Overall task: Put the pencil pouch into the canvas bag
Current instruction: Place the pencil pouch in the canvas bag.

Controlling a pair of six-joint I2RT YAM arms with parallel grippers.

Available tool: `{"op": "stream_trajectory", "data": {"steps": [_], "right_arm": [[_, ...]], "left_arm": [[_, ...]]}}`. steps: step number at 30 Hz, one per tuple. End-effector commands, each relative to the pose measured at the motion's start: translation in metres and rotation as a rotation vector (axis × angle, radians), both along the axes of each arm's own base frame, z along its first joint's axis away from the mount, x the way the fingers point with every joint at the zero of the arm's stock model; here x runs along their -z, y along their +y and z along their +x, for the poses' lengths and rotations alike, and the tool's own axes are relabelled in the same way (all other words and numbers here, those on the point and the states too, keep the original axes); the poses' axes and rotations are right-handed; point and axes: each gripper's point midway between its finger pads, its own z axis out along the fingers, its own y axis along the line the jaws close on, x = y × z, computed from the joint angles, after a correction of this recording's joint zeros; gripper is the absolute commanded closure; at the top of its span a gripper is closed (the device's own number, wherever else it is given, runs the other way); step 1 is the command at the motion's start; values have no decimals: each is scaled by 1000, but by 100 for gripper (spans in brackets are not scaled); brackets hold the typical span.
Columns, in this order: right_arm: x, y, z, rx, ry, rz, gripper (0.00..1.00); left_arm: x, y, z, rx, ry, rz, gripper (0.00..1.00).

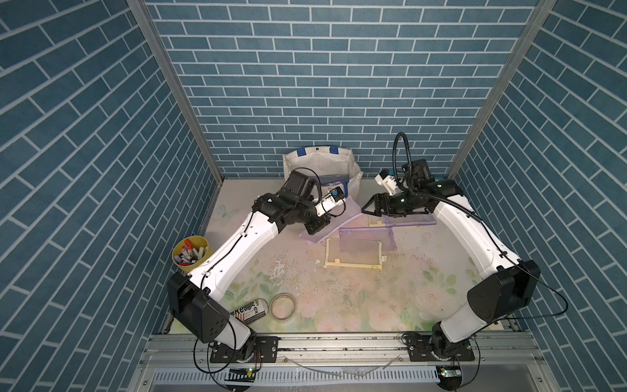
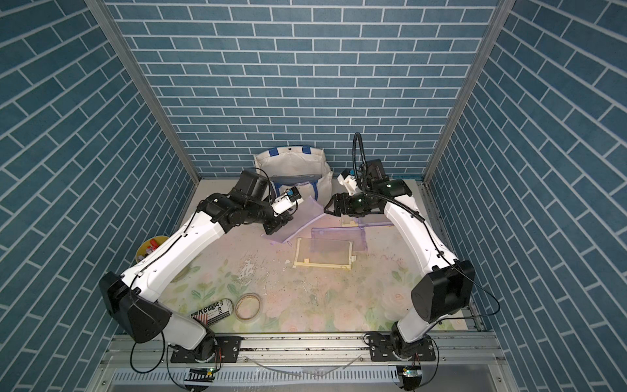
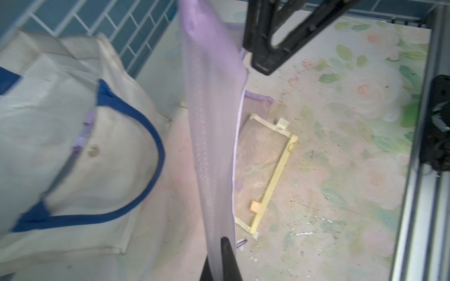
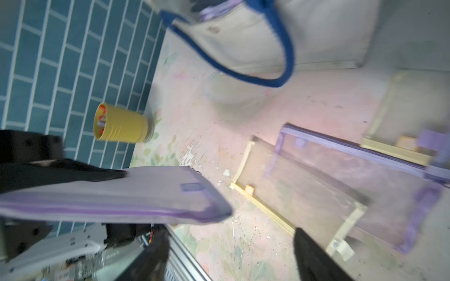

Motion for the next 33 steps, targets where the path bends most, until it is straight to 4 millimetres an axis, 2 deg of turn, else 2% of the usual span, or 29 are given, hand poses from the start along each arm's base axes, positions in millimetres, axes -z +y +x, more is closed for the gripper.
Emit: {"op": "stream_trajectory", "data": {"steps": [1, 4, 8, 12, 16, 18, 29, 33], "right_arm": [[-19, -25, 8, 122, -93, -86, 1], [-12, -34, 9, 193, -60, -117, 1], [-3, -36, 4, 258, -4, -87, 1], [5, -42, -6, 307, 24, -70, 1], [13, -51, -20, 316, 42, -101, 1], [15, -55, -25, 316, 45, -118, 1], [20, -53, -33, 259, 71, -125, 3], [21, -53, -34, 278, 71, -103, 3]], "left_arm": [[-52, 1, 41, -23, -235, 30, 100], [-78, -4, 82, -50, -382, 79, 100], [-108, -7, 140, -121, -552, 135, 100], [-114, -12, 184, -156, -627, 154, 100], [-93, -11, 215, -188, -635, 184, 100], [-76, -9, 226, -190, -615, 196, 100], [6, 16, 264, -247, -528, 325, 100], [25, 17, 268, -255, -511, 332, 100]]}}
